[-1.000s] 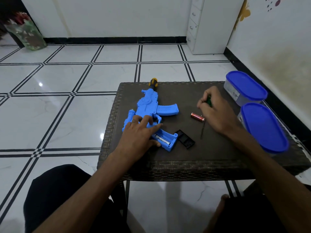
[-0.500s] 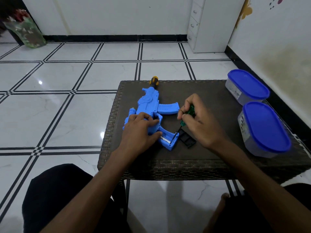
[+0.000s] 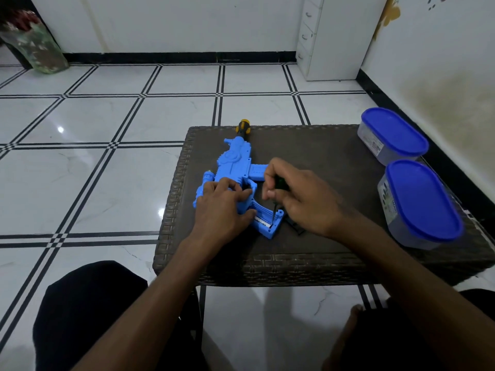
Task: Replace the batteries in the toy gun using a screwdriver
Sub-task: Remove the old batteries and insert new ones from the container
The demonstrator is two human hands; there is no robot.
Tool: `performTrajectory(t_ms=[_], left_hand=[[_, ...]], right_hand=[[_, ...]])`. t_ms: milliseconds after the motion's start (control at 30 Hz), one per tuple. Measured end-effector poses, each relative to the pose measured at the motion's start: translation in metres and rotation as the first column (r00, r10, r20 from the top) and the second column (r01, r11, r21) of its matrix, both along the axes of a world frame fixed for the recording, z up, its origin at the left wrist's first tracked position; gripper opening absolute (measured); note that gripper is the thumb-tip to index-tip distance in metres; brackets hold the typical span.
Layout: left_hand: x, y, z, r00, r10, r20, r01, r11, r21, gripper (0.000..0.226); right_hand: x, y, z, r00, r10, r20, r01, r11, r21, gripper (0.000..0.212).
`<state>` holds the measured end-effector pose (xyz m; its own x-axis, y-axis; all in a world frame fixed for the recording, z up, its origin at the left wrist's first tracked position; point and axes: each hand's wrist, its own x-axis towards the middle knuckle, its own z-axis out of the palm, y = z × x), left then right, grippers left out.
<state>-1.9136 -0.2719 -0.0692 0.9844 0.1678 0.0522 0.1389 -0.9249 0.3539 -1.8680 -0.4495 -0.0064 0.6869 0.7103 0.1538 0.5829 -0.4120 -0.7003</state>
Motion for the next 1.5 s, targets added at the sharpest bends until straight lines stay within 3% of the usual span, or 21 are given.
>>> performTrajectory(t_ms=[333, 533, 667, 933, 1300, 1500], left_hand=[[0.000, 0.001, -0.003, 1.000, -0.007, 0.022, 0.007, 1.000, -0.029, 0.051], [-0.001, 0.001, -0.004, 1.000, -0.013, 0.021, 0.013, 1.000, -0.003, 0.051], [-0.002, 0.000, -0.003, 1.000, -0.022, 0.022, 0.021, 0.999, 0.027, 0.052], [-0.001, 0.001, -0.006, 0.999, -0.024, 0.033, 0.023, 0.999, 0.037, 0.051], [0.000, 0.002, -0.004, 1.000, -0.031, 0.000, 0.031, 0.999, 0.012, 0.051], [0.001, 0.001, -0.003, 0.999, -0.033, -0.004, 0.033, 0.999, -0.006, 0.052]], right_hand=[[-0.015, -0.005, -0.025, 0.992, -0.121, 0.020, 0.115, 0.974, 0.194, 0.028], [-0.015, -0.005, -0.024, 0.985, -0.132, -0.112, 0.158, 0.951, 0.267, 0.024], [-0.009, -0.008, -0.029, 0.989, -0.121, -0.087, 0.130, 0.986, 0.103, 0.005], [-0.010, -0.006, -0.028, 0.995, -0.096, 0.019, 0.096, 0.995, -0.012, 0.006], [-0.011, -0.003, -0.027, 0.992, -0.126, 0.014, 0.126, 0.992, -0.013, 0.008], [-0.002, 0.006, -0.025, 0.962, -0.259, -0.090, 0.269, 0.956, 0.118, 0.012]])
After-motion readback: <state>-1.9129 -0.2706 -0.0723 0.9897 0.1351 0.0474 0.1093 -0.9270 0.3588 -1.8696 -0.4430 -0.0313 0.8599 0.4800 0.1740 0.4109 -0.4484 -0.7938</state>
